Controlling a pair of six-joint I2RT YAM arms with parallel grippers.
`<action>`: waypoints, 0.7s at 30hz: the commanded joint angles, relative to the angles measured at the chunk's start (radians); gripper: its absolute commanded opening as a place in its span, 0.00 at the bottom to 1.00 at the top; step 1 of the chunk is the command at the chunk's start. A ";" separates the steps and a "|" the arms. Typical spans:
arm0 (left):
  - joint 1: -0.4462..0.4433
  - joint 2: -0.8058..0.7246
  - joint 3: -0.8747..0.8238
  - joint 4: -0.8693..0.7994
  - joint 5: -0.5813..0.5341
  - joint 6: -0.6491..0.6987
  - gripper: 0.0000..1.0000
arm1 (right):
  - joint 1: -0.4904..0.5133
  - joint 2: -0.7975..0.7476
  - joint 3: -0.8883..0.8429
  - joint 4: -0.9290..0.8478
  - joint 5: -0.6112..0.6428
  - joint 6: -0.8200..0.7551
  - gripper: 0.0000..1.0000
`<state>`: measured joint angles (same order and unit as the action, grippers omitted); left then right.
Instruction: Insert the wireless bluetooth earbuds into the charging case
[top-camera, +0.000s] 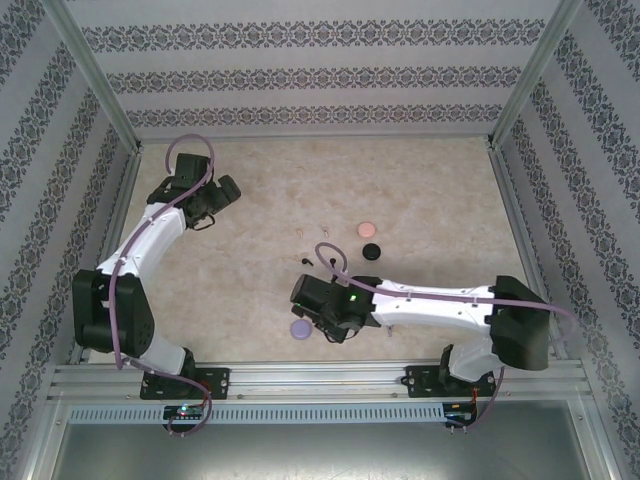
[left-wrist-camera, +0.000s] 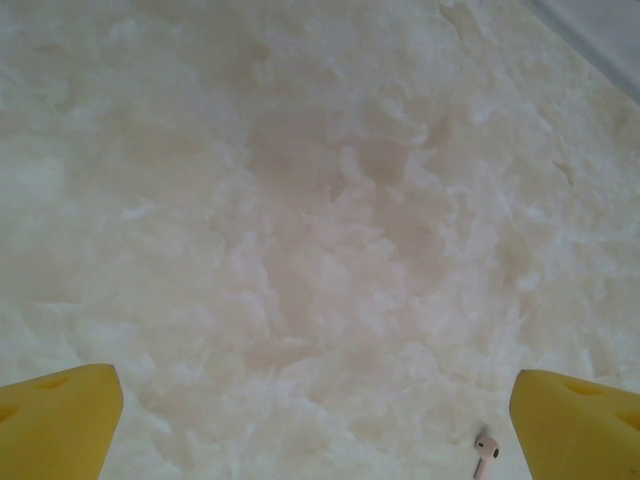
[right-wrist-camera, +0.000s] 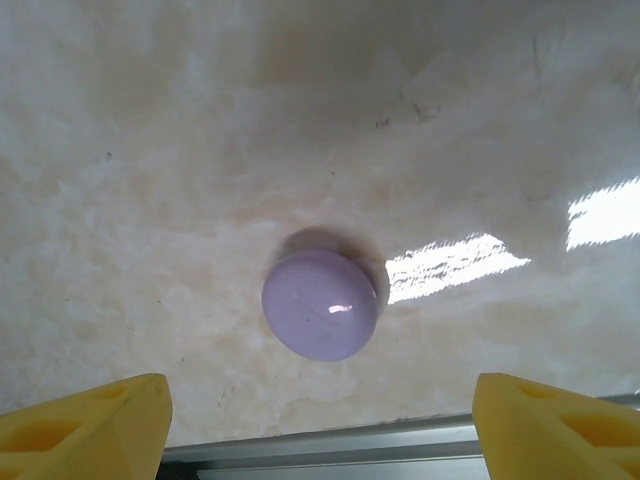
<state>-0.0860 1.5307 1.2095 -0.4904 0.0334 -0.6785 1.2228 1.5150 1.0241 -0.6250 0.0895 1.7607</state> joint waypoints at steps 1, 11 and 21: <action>-0.009 0.021 0.043 -0.045 -0.017 0.036 0.99 | 0.017 0.072 0.089 -0.076 0.009 0.103 0.79; 0.008 0.016 0.041 -0.039 -0.009 0.043 0.99 | 0.015 0.249 0.209 -0.101 -0.051 0.121 0.78; 0.029 -0.011 0.043 -0.036 0.011 0.046 0.99 | 0.002 0.321 0.218 -0.081 -0.099 0.131 0.75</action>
<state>-0.0696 1.5475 1.2293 -0.5091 0.0418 -0.6552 1.2324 1.8088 1.2156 -0.6807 0.0113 1.8687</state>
